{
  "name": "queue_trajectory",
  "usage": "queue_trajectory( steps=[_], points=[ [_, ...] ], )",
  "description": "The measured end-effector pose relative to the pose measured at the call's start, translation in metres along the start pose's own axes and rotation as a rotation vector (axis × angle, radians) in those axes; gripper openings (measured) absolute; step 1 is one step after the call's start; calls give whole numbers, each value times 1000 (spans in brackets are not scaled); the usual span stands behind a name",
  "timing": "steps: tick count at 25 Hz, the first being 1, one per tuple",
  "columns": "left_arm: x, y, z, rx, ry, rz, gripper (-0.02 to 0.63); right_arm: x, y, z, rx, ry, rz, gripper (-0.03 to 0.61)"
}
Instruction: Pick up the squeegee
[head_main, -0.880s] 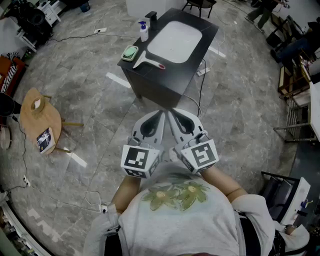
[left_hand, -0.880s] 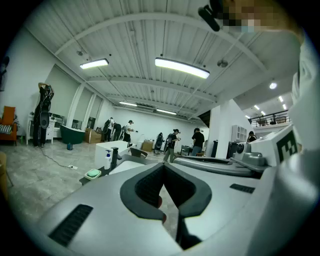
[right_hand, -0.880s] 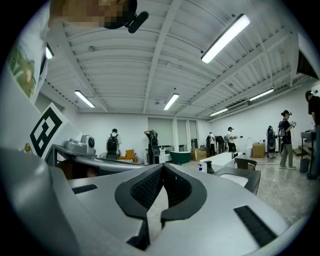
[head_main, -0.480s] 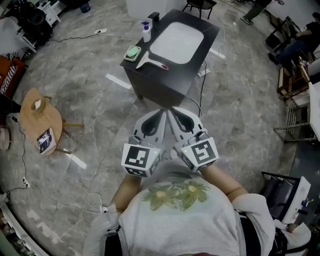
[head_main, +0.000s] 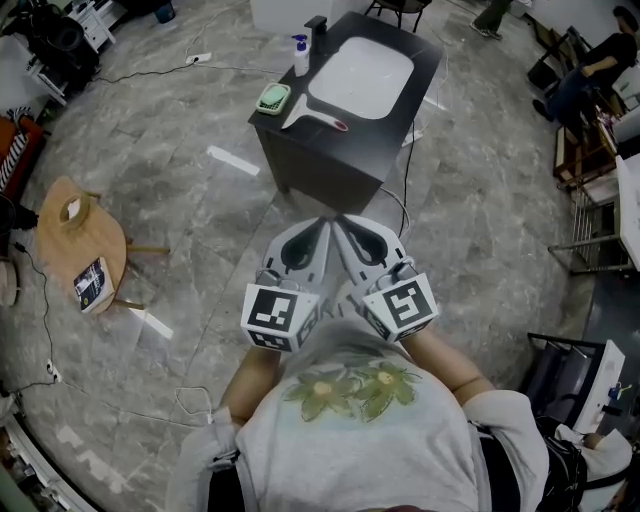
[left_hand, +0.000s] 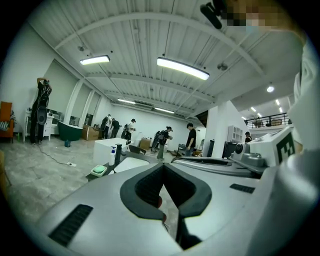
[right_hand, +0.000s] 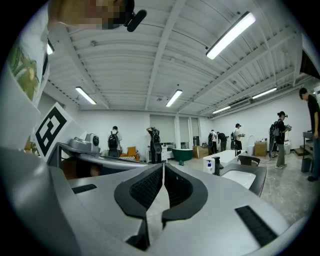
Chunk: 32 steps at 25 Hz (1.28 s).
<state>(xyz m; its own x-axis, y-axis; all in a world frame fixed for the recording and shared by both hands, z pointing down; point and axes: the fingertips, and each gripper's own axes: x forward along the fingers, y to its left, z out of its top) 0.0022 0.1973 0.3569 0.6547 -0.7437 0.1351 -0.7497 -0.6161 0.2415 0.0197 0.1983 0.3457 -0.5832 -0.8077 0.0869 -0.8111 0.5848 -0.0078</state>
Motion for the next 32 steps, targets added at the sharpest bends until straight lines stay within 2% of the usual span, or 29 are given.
queue_trajectory(
  steps=[8,12,16,24,32],
  points=[
    [3,28,-15,-30,47,-5,9,16,-11,-14,9,45,-17,25],
    [5,45,-8,-46,43,12,9,32,-26,-22,20,81,-13,25],
    [11,66,0,-56,37,40,9,56,-32,-13,3,70,3,25],
    [42,101,2,-60,57,78,9,112,-51,-14,8,79,77,25],
    [89,141,13,-37,91,98,9,164,-88,-12,-5,78,102,25]
  ],
)
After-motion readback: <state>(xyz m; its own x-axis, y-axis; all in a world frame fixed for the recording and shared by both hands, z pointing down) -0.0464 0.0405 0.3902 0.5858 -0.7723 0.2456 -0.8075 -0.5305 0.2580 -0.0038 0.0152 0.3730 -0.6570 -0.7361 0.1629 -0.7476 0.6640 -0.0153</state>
